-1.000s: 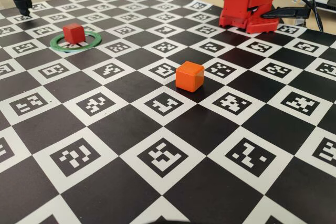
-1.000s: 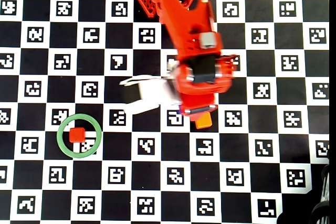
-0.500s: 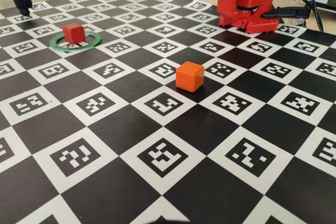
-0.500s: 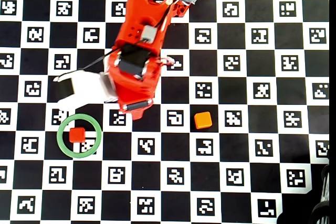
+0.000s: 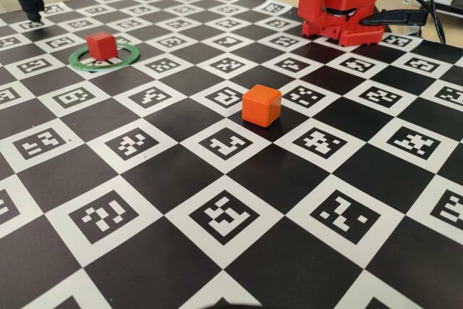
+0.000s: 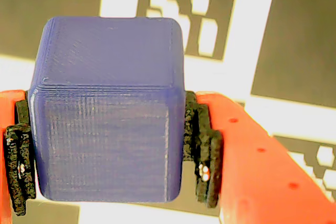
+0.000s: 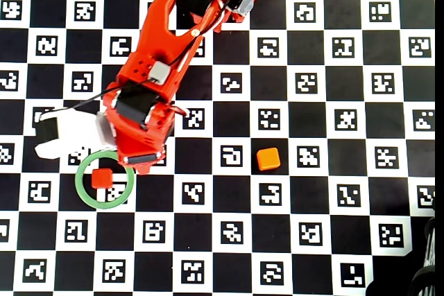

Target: Grab the red cube then put it in the green circle then put the blue cube on top and finally the orange cube on top

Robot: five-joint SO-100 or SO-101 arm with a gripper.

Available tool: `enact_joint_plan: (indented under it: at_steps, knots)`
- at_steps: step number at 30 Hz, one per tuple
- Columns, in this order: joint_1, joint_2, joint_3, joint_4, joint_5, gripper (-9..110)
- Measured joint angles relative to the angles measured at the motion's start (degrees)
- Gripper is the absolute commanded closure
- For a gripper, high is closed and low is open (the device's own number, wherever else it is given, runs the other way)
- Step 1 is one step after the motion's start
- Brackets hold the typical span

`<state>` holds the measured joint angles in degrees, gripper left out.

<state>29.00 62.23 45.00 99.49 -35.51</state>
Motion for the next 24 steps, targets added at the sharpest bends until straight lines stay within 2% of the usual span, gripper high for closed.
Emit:
enact_joint_plan:
  at_steps: [24]
  knots:
    - [2.5, -14.4, -13.8, 0.0, 2.9, 98]
